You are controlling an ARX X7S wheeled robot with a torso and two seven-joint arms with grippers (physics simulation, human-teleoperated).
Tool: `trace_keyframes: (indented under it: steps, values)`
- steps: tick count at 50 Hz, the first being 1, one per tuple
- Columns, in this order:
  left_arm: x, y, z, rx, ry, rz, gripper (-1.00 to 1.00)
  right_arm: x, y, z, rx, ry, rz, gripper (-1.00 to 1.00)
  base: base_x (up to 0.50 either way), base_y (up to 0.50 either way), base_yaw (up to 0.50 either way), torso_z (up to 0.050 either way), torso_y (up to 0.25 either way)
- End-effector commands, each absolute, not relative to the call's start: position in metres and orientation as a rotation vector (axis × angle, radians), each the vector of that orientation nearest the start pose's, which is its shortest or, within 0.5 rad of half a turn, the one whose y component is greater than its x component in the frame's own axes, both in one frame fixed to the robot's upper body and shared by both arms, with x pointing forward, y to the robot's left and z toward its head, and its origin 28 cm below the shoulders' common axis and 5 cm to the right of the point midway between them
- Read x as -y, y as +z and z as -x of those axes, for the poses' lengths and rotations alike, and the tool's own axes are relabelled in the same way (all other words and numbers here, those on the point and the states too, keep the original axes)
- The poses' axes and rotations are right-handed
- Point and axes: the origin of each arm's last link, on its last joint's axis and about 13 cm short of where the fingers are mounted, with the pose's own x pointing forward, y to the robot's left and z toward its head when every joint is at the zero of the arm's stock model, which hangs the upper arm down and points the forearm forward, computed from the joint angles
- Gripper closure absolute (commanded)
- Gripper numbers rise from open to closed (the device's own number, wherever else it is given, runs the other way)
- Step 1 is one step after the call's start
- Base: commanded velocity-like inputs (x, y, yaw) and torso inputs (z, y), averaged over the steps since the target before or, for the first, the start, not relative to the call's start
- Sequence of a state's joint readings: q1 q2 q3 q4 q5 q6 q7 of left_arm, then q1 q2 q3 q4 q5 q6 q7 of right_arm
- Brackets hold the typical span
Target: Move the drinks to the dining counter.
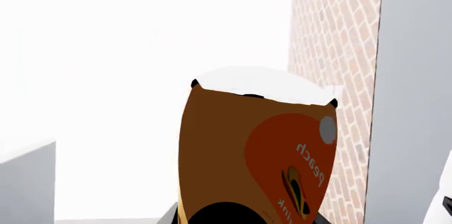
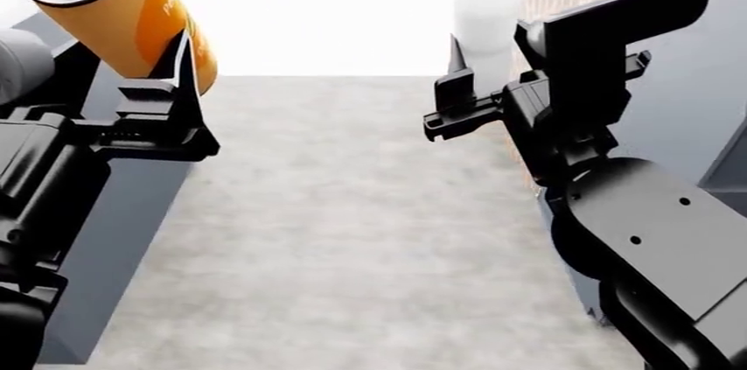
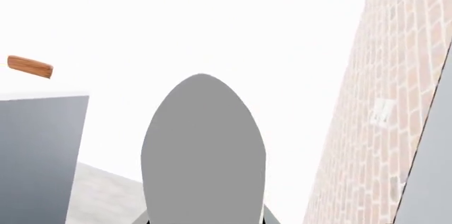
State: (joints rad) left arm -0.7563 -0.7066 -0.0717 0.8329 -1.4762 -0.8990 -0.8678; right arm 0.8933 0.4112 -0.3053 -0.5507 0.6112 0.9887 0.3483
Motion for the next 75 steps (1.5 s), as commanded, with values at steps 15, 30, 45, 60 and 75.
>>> trace_keyframes:
  steps: [15, 30, 45, 60, 75]
  values:
    - [-0.244, 0.279, -0.196, 0.347, 0.086, 0.088, 1.0, 0.097, 0.262, -0.271, 0.293, 0.187, 0.215, 1.0, 0.06, 0.5, 0.0, 0.0, 0.001]
    - [-0.249, 0.282, -0.193, 0.393, 0.168, 0.131, 1.0, 0.098, 0.262, -0.271, 0.291, 0.188, 0.218, 1.0, 0.07, 0.5, 0.0, 0.001, 0.001]
    - [-0.249, 0.281, -0.193, 0.386, 0.152, 0.136, 1.0, 0.097, 0.262, -0.272, 0.288, 0.192, 0.222, 1.0, 0.07, 0.5, 0.0, 0.0, 0.001]
    - [-0.25, 0.282, -0.194, 0.387, 0.146, 0.141, 1.0, 0.095, 0.265, -0.274, 0.291, 0.199, 0.228, 1.0, 0.07, 0.5, 0.0, 0.001, 0.001]
    - [-0.25, 0.28, -0.193, 0.385, 0.148, 0.146, 1.0, 0.095, 0.265, -0.273, 0.293, 0.2, 0.229, 1.0, 0.07, 0.5, 0.0, 0.0, 0.001]
